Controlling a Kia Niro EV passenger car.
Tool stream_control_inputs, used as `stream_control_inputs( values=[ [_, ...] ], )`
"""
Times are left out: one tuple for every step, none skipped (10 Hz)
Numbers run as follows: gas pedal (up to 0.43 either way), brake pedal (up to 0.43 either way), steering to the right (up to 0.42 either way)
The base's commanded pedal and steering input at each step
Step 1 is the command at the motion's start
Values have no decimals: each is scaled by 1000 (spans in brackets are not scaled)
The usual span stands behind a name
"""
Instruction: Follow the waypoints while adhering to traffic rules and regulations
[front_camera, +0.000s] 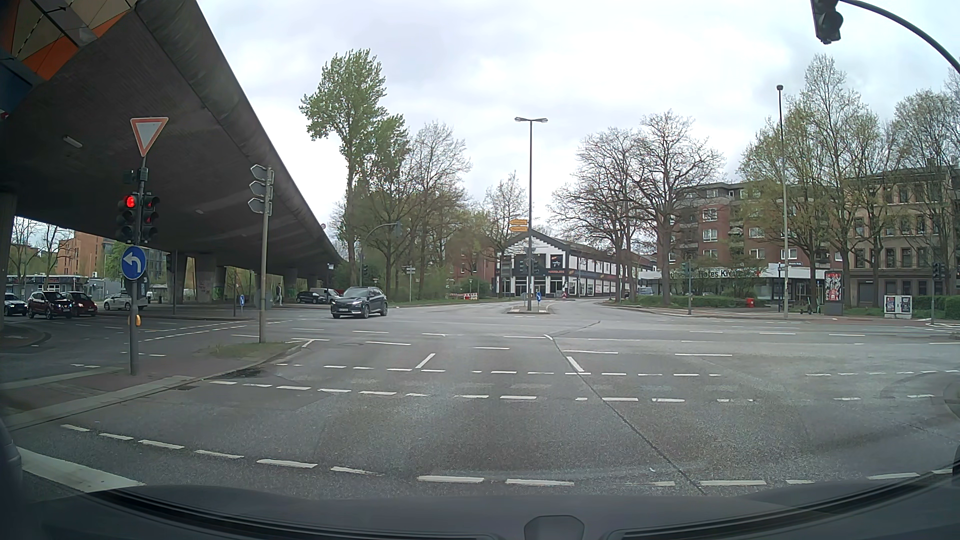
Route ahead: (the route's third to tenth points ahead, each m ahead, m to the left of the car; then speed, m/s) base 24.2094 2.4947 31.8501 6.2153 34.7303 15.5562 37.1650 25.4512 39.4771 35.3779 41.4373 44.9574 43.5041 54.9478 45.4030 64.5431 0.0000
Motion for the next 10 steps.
stream_control_inputs(
  values=[
    [0, 280, -11],
    [0, 280, -11],
    [0, 280, -11],
    [0, 280, -11],
    [0, 280, -11],
    [0, 280, -11],
    [0, 280, -11],
    [0, 280, -11],
    [0, 280, -11],
    [0, 280, -11]
  ],
)
